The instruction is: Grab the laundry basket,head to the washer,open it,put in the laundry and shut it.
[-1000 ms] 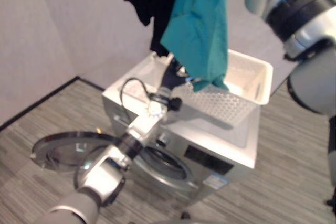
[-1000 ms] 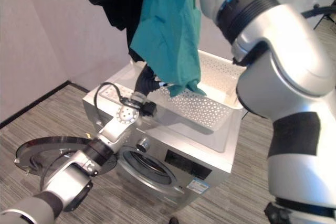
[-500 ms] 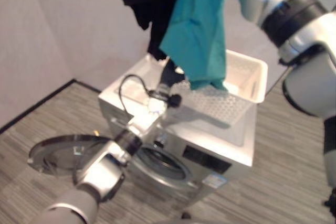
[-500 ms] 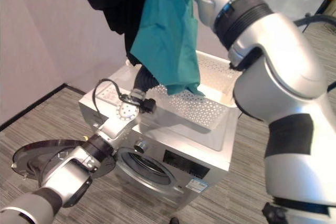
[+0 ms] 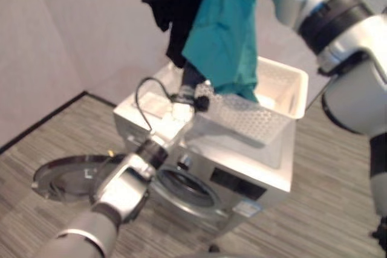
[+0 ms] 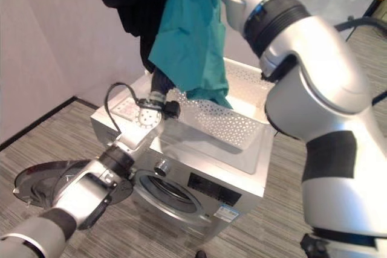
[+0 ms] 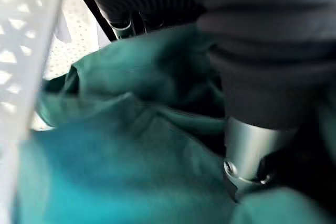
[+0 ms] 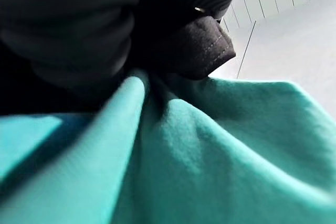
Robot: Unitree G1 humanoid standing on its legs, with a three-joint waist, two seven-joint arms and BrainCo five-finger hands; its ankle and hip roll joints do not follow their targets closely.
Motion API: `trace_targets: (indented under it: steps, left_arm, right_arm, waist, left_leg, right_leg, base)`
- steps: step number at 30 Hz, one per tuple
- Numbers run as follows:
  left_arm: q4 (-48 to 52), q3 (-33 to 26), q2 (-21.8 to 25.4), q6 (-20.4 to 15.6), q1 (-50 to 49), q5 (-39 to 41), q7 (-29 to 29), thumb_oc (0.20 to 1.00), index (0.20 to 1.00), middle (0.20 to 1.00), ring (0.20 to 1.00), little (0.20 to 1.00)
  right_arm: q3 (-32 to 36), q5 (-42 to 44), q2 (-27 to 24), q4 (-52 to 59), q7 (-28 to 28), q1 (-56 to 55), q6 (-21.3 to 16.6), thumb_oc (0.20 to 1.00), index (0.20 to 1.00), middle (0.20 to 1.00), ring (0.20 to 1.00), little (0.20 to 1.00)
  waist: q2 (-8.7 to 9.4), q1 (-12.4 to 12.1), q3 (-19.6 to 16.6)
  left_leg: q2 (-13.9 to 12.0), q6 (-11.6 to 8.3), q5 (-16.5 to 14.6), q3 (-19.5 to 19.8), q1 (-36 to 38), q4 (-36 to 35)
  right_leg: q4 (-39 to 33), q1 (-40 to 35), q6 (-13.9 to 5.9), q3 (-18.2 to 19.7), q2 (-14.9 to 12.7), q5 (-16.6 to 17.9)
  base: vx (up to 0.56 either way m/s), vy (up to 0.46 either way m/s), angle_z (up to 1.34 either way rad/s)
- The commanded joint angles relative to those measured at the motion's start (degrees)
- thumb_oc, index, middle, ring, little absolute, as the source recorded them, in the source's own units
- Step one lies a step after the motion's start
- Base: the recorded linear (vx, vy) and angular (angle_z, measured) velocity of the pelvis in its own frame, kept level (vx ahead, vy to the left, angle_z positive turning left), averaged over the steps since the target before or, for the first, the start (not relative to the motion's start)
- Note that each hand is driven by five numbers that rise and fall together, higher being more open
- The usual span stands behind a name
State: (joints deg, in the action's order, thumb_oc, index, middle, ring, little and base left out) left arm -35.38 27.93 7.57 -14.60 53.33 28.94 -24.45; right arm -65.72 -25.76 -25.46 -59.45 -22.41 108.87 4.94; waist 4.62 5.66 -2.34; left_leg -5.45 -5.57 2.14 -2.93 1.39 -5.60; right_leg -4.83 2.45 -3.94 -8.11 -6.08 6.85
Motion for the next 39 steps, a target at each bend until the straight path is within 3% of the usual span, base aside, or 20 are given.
trace_targets:
  steps: [1, 13, 19, 25, 30, 39]
  left_arm:
    - [-2.72, -0.34, -1.31, -4.48, 10.48, 0.52, -2.11, 1.0, 1.0, 1.0, 1.0, 1.0]
    - [-4.81, 0.19, -3.34, -4.79, 13.27, 1.8, -3.32, 1.0, 1.0, 1.0, 1.0, 1.0]
    - [-2.81, 0.07, -1.6, -4.42, 13.73, -1.38, -4.17, 1.0, 1.0, 1.0, 1.0, 1.0]
    - [3.59, -3.71, 0.75, -6.69, 12.53, -0.51, -6.08, 1.0, 1.0, 1.0, 1.0, 1.0]
    - [6.5, -6.7, 2.33, -7.5, 12.65, -1.03, -8.24, 1.0, 1.0, 1.0, 1.0, 1.0]
    - [6.0, -7.13, 1.92, -7.03, 14.49, -0.93, -8.18, 1.0, 1.0, 1.0, 1.0, 1.0]
  right_arm:
    - [0.13, 3.26, 0.41, -10.04, -2.15, 12.38, 2.63, 0.2, 0.2, 0.2, 0.2, 0.2]
    - [-0.49, 6.26, 2.75, -11.32, -2.85, 15.3, 2.52, 0.2, 0.2, 0.2, 0.2, 0.2]
    - [-1.35, 6.99, 1.29, -12.27, -2.65, 15.24, 2.01, 0.2, 0.2, 0.2, 0.2, 0.2]
    - [-2.59, 6.19, -0.68, -13.14, -1.68, 14.83, 2.8, 0.2, 0.2, 0.2, 0.2, 0.2]
    - [-3.6, 4.96, -0.15, -14.0, -0.86, 14.89, 2.94, 0.2, 0.2, 0.2, 0.2, 0.2]
    - [-4.79, 4.36, 0.75, -15.09, 0.3, 15.24, 2.68, 0.2, 0.2, 0.2, 0.2, 0.2]
  waist:
    - [1.28, -1.18, -1.6]
    - [1.38, -0.75, -1.99]
    - [1.22, -0.92, -1.96]
    - [1.49, -1.67, -1.73]
    - [1.67, -2.03, -1.76]
    - [1.88, -1.94, -1.89]
  left_leg:
    - [-2.41, 0.29, -5.94, -2.51, 3.04, 2.88]
    - [-2.42, 0.18, -5.74, -2.72, 3.14, 2.67]
    - [-2.37, 0.23, -5.95, -2.87, 3.25, 2.78]
    - [-2.33, 0.24, -6.02, -2.57, 3.1, 2.99]
    - [-2.24, 0.2, -5.96, -2.37, 3.13, 2.84]
    - [-2.32, 0.13, -5.84, -2.16, 2.93, 2.67]
  right_leg:
    - [5.32, -2.84, -6.15, 1.14, -5.6, -5.29]
    - [5.09, -2.89, -6.11, 1.29, -5.38, -5.14]
    - [5.02, -2.88, -6.1, 1.36, -5.36, -5.1]
    - [4.96, -3.16, -6.01, 1.03, -5.43, -5.21]
    - [4.75, -3.32, -6.01, 0.79, -5.32, -5.26]
    - [4.57, -3.32, -5.91, 0.71, -5.12, -5.28]
  base:
    - [0.01, -0.003, -0.05]
    - [0.0, -0.001, -0.04]
    - [0.0, 0.0, 0.0]
    - [0.0, 0.0, 0.0]
    - [0.0, 0.0, 0.0]
    - [0.0, 0.0, 0.0]
